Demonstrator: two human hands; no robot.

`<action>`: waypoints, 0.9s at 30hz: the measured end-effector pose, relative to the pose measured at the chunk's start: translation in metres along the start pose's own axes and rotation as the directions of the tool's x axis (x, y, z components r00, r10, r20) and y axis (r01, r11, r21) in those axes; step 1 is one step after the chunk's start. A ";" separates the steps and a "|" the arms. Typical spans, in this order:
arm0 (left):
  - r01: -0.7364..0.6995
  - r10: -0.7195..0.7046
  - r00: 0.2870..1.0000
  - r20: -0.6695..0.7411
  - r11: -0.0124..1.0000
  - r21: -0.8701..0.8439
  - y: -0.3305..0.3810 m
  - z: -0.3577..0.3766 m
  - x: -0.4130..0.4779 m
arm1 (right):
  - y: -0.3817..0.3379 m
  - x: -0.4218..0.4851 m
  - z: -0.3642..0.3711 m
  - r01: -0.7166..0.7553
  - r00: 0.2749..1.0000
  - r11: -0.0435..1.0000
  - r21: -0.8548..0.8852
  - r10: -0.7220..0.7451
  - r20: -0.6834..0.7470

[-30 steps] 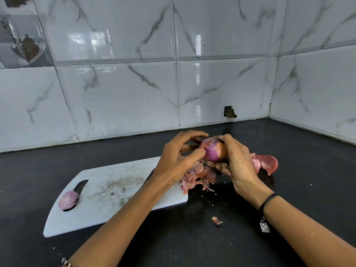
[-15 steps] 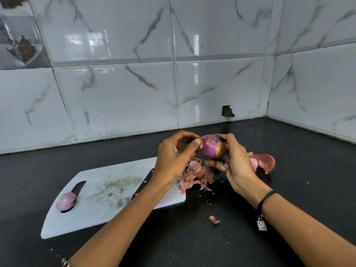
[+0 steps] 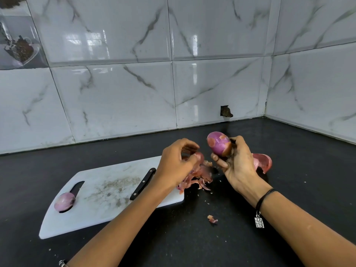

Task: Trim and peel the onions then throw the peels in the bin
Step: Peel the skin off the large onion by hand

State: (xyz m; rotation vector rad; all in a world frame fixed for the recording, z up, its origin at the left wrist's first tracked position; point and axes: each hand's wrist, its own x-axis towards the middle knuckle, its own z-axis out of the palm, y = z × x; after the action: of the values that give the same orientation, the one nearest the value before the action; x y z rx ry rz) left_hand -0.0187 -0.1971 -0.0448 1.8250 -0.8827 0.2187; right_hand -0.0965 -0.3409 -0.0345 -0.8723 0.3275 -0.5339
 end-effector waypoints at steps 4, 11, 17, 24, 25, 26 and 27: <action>-0.127 0.128 0.991 0.026 0.991 -0.053 0.007 0.000 -0.002 | 0.000 0.000 0.000 0.032 0.999 0.996 -0.083 -0.030 0.021; -0.323 0.322 0.946 0.029 0.946 0.009 0.010 -0.001 -0.002 | 0.005 -0.002 0.001 0.028 0.993 0.961 -0.277 0.005 0.115; -0.332 0.333 0.942 0.030 0.943 -0.028 0.011 0.001 -0.003 | 0.008 -0.003 0.000 0.016 0.986 0.947 -0.321 0.038 0.161; -0.313 0.315 0.949 0.004 0.944 -0.102 0.012 0.003 -0.004 | 0.008 -0.004 0.000 0.047 0.983 0.944 -0.325 0.015 0.185; -0.312 0.314 0.949 0.001 0.944 -0.106 0.012 0.002 -0.004 | 0.008 -0.004 0.000 0.051 0.983 0.944 -0.326 0.010 0.184; -0.311 0.313 0.950 -0.002 0.944 -0.105 0.012 0.002 -0.004 | 0.008 -0.004 0.000 0.055 0.983 0.943 -0.327 0.006 0.183; -0.307 0.308 0.951 -0.001 0.946 -0.102 0.012 0.002 -0.004 | 0.008 -0.004 0.000 0.058 0.983 0.943 -0.328 0.003 0.182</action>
State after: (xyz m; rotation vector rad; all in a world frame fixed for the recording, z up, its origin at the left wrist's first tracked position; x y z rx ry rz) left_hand -0.0299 -0.1992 -0.0393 1.5912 -1.1683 0.3513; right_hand -0.0970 -0.3346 -0.0410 -1.2463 0.2426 -0.4268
